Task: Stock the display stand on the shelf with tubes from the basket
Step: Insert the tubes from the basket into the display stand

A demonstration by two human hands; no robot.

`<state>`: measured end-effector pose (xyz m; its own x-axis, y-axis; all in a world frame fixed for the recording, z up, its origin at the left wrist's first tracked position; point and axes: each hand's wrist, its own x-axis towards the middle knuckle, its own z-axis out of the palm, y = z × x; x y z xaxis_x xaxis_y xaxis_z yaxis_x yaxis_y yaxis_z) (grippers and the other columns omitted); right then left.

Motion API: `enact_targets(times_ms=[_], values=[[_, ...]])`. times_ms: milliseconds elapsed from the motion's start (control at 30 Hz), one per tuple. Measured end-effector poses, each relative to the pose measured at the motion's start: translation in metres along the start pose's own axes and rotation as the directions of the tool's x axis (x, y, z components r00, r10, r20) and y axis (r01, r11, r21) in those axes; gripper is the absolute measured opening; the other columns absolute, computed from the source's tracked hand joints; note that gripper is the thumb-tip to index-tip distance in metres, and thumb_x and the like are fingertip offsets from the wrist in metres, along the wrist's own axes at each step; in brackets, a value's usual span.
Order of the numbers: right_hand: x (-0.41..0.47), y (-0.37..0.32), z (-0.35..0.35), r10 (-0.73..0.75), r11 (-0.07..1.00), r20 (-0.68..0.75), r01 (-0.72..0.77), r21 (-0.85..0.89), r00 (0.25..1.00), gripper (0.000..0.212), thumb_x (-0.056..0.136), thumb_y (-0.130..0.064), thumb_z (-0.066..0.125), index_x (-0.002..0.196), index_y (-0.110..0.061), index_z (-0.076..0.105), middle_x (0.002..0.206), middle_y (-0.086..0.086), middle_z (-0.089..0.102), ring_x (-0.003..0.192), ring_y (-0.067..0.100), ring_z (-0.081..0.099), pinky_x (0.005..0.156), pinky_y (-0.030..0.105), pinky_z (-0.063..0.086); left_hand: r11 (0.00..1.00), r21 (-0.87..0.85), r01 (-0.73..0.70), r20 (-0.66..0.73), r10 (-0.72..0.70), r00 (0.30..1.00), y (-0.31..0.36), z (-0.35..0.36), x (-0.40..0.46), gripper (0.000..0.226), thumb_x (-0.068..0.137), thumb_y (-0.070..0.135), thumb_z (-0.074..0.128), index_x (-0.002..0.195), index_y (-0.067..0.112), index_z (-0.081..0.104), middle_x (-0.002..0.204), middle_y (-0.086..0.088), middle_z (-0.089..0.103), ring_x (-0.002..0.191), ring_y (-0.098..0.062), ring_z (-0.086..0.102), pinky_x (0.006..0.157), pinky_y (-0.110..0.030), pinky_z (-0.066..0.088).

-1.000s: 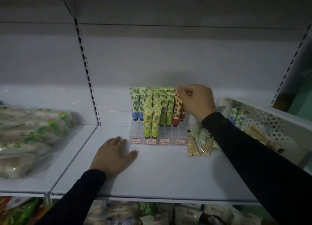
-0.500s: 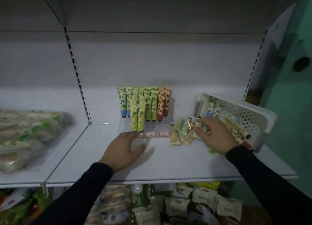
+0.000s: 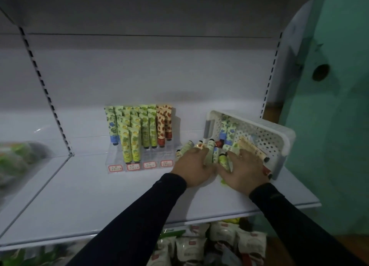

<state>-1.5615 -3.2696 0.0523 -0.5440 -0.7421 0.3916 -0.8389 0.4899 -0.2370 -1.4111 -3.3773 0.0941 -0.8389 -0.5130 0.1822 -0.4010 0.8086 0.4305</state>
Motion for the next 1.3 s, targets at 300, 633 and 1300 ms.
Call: enact_targets(times_ms=[300, 633, 1300], values=[[0.017, 0.011, 0.006, -0.147, 0.969, 0.190, 0.103, 0.223, 0.971, 0.059, 0.079, -0.048, 0.048, 0.101, 0.001, 0.070, 0.091, 0.021, 0.066, 0.089, 0.038, 0.063, 0.075, 0.047, 0.055, 0.993, -0.010, 0.117, 0.086, -0.116, 0.990, 0.008, 0.020, 0.041, 0.039, 0.089, 0.043, 0.040, 0.100, 0.011, 0.060, 0.108, -0.010, 0.060, 0.095, -0.031, 0.057, 0.080, -0.038, 0.043], [0.018, 0.011, -0.012, -0.162, 0.970, 0.216, 0.116, 0.212, 0.963, 0.101, 0.058, -0.070, 0.040, 0.138, -0.009, 0.049, 0.137, 0.016, 0.048, 0.129, 0.027, 0.044, 0.107, 0.035, 0.038, 0.984, 0.078, 0.163, -0.002, -0.163, 0.987, 0.020, 0.017, 0.056, 0.034, 0.088, 0.036, 0.061, 0.107, 0.011, 0.048, 0.109, -0.011, 0.060, 0.096, -0.028, 0.056, 0.070, -0.032, 0.035], [0.017, -0.005, -0.014, 0.025, 0.934, 0.127, -0.068, 0.350, 0.992, 0.061, 0.081, -0.025, 0.075, 0.135, -0.008, 0.053, 0.133, 0.014, 0.047, 0.120, 0.026, 0.050, 0.099, 0.023, 0.035, 0.939, -0.150, 0.310, 0.008, -0.312, 0.950, 0.010, 0.004, 0.031, 0.041, 0.087, 0.017, 0.067, 0.121, 0.007, 0.047, 0.117, -0.008, 0.058, 0.108, -0.025, 0.056, 0.076, -0.027, 0.039]])
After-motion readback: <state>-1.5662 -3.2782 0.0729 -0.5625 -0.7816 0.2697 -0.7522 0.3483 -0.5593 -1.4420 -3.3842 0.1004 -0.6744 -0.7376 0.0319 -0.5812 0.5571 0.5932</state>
